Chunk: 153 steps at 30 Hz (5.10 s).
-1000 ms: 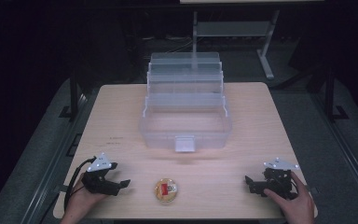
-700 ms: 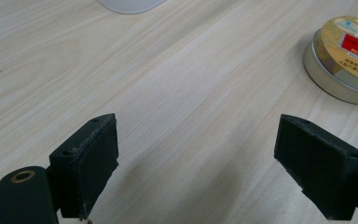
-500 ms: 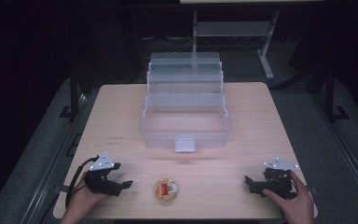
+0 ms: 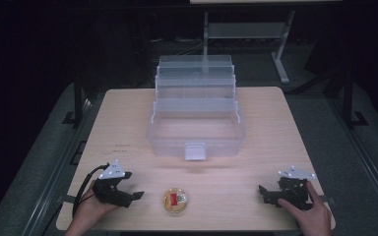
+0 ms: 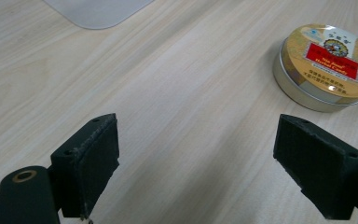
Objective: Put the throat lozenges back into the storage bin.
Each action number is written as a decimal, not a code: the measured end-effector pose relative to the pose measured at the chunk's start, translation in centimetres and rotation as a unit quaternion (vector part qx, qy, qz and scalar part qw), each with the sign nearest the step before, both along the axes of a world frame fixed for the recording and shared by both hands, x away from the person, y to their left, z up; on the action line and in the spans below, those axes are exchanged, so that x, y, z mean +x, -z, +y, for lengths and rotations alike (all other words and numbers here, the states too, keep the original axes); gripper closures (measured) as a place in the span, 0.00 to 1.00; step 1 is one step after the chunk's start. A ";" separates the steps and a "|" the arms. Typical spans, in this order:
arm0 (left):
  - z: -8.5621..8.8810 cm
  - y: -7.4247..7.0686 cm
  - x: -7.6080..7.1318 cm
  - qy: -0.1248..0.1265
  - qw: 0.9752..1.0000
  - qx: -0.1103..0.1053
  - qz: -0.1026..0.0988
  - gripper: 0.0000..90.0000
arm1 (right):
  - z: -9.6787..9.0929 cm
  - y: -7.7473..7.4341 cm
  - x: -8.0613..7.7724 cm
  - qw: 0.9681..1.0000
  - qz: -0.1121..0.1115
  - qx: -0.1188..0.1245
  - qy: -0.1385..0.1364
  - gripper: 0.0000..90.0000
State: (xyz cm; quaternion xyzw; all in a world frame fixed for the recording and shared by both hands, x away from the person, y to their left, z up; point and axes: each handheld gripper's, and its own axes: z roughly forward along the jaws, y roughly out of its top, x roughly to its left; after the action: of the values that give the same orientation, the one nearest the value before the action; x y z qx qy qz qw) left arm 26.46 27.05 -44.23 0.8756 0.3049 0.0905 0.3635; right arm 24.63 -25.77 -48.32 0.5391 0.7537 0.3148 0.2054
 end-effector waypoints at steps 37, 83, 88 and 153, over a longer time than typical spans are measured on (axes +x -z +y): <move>-2.9 -1.5 -0.1 0.046 0.999 -0.001 0.011 0.15 | 0.0 0.0 0.0 1.000 0.000 0.000 0.002 0.00; -7.9 -1.9 0.0 0.107 0.994 0.005 0.018 0.15 | 0.0 0.0 0.0 1.000 0.000 0.000 0.001 0.00; -8.3 -1.9 0.0 0.110 0.994 0.005 0.019 0.15 | 0.0 0.0 0.0 1.000 0.000 0.000 0.002 0.00; -13.6 1.0 -0.3 0.195 0.973 0.121 0.037 0.15 | 0.1 0.0 0.0 1.000 0.000 0.000 0.003 0.00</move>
State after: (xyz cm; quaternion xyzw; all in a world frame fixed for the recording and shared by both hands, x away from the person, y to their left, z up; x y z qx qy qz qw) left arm 26.17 13.47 -45.20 0.9585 0.1279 0.0219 0.2538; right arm 24.64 -25.72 -48.32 0.5414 0.7521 0.3140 0.2065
